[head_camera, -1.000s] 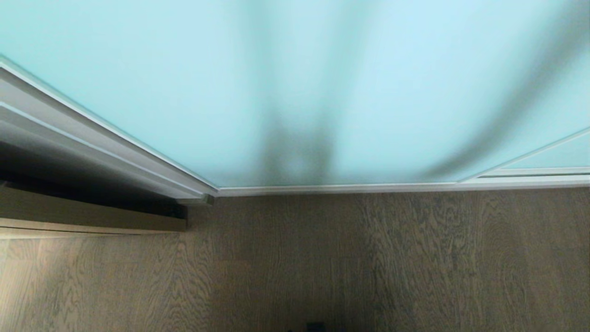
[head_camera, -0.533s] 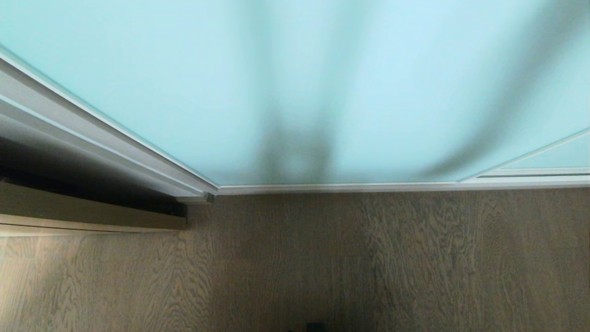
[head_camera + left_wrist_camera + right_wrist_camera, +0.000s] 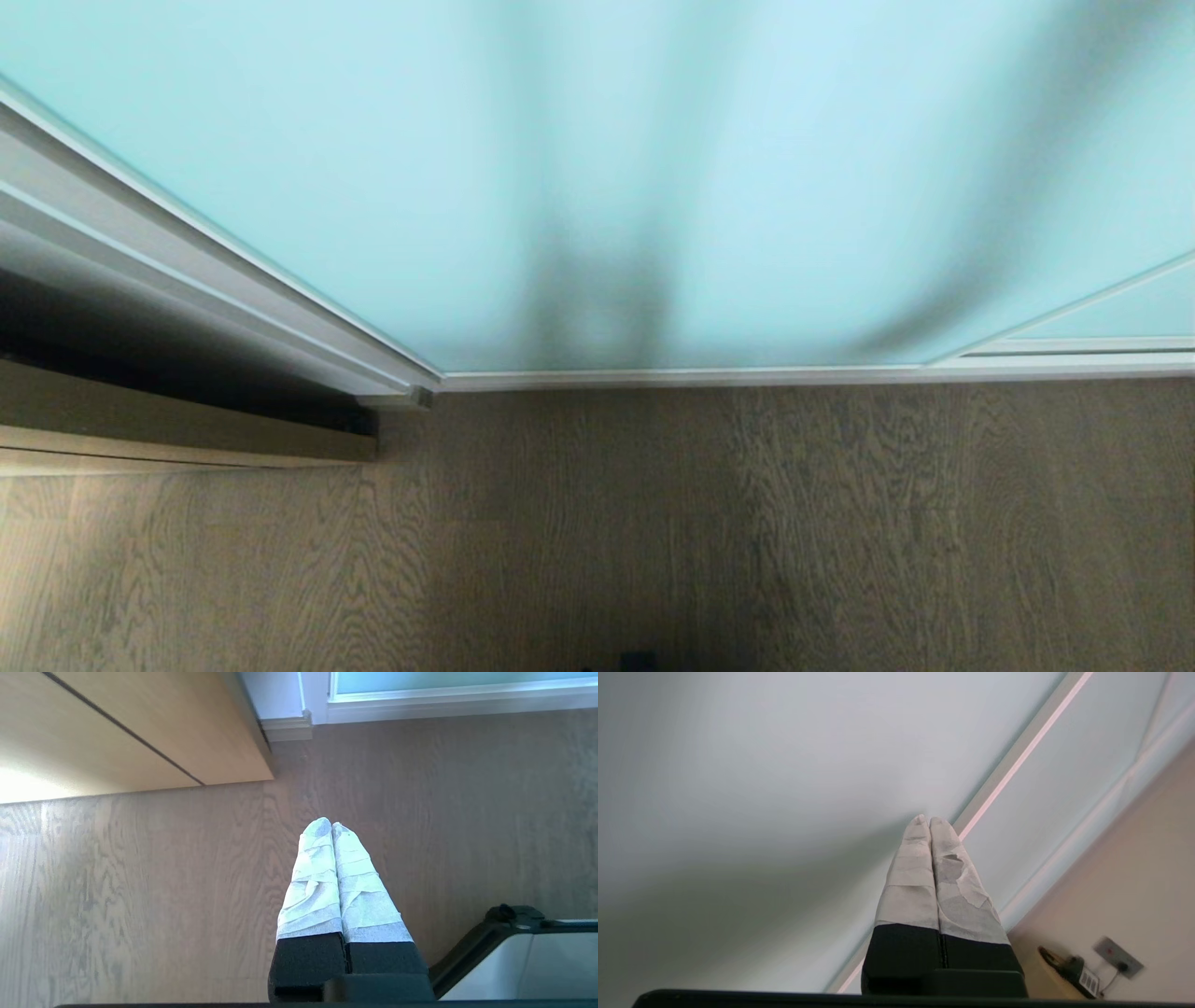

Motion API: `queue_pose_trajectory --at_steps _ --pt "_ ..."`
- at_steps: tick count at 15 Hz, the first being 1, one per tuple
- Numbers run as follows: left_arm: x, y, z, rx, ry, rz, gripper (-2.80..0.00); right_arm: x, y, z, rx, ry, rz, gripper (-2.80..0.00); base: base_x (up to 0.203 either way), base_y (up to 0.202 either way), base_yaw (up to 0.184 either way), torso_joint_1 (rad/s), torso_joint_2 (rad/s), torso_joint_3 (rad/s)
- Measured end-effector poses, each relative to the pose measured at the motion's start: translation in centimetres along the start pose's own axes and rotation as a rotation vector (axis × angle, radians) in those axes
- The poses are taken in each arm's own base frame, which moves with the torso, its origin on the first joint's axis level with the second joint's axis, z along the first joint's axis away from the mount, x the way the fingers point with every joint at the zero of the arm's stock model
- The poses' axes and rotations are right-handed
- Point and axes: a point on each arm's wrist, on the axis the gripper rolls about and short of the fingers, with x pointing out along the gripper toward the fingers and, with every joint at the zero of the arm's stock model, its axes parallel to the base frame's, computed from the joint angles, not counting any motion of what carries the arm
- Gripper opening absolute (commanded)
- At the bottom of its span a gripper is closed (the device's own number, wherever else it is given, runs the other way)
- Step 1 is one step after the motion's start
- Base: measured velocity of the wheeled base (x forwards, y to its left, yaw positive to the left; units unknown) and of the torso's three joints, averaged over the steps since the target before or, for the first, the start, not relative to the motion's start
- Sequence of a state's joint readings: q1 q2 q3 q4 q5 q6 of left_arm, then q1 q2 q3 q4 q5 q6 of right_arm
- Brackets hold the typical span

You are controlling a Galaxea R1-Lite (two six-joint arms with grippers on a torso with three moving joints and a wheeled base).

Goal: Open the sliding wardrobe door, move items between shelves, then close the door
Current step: Close the door, then open the door

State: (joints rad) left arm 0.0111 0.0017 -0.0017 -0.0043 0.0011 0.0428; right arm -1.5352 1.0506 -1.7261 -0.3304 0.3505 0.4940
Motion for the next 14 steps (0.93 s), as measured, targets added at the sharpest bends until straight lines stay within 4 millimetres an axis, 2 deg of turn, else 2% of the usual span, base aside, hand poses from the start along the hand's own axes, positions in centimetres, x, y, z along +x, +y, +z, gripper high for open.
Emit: queue_pose_trajectory --at_steps 4,6,9,14 --pt "0.0 0.0 0.0 0.000 0.000 0.000 -2.80 0.4 0.4 1.4 0.057 -0.037 0.079 -2.80 0.000 0.000 0.000 0.000 0.00 0.000" --pt "0.0 0.0 0.0 0.000 0.000 -0.001 -2.80 0.5 0.7 2.5 0.062 -0.133 0.091 -2.80 0.000 0.000 0.000 0.000 0.00 0.000" --pt "0.0 0.0 0.0 0.000 -0.001 0.000 -2.80 0.2 0.4 2.7 0.074 -0.220 -0.047 -2.80 0.000 0.000 0.000 0.000 0.00 0.000" --pt "0.0 0.0 0.0 0.000 0.000 0.000 -2.80 -2.1 1.6 5.8 0.091 -0.510 -0.211 -2.80 0.000 0.000 0.000 0.000 0.00 0.000"
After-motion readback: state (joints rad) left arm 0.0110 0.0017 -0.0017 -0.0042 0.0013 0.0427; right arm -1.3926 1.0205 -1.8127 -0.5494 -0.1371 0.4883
